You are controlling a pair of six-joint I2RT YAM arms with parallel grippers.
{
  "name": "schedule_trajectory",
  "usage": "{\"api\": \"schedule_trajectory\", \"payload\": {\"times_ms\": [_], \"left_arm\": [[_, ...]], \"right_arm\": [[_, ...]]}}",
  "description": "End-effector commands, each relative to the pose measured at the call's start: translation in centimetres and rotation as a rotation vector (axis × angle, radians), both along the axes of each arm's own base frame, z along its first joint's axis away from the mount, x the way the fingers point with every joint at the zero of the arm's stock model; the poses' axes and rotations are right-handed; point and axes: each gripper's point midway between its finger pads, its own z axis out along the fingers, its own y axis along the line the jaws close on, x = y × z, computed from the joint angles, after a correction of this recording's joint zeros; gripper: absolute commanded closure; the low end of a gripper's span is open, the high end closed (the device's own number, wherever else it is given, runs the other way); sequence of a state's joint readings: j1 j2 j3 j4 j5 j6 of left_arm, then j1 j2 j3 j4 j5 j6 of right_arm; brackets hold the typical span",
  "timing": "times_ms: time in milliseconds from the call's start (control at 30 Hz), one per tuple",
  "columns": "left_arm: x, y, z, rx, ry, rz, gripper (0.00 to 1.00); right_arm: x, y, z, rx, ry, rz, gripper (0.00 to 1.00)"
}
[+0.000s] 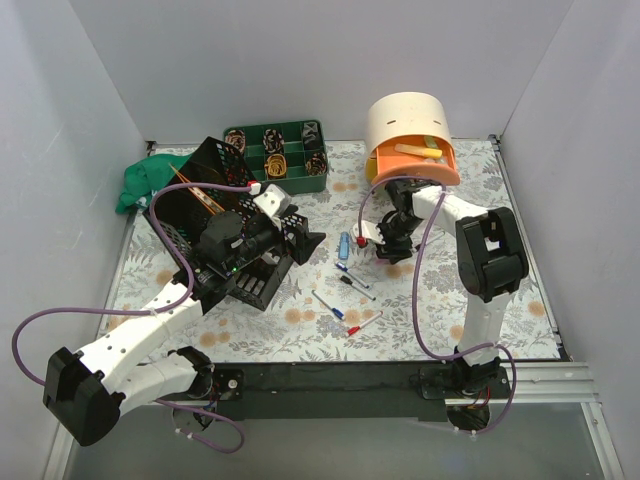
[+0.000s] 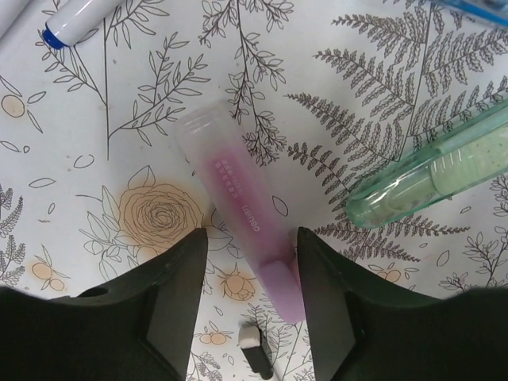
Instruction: Organize the desk
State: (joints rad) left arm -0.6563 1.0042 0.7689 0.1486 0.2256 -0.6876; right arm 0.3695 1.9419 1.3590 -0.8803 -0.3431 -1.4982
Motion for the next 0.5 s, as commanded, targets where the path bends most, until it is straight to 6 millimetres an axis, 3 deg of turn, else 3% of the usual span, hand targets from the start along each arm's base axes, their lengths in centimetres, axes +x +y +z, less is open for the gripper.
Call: {"api": "schedule_trajectory", "payload": {"times_ms": [0,200,333,467], "left_arm": [[-0.2,0.3,1.4,-0.006,-0.036,0.001,0.02],[-0.2,0.3,1.5,-0.007,-0.037,0.001,0.02],[-0.3,0.3,1.6,-0.008,-0.041,-0.001,0.02],[-0.3,0.3,1.7,-0.009,-0.042,0.001,0.02]], "right_arm": [[-0.6,0.1,-0.7,-0.032,0.013,0.004,0.45],[-2.0,-0.1,-1.5,-0.055,0.023,0.017,0.56],[-2.2,0.1,-1.3,-0.046,-0.003,-0.041,0.75],[-3.0,0.6,-0.4,0.003,-0.016,-0.096,0.85]]}}
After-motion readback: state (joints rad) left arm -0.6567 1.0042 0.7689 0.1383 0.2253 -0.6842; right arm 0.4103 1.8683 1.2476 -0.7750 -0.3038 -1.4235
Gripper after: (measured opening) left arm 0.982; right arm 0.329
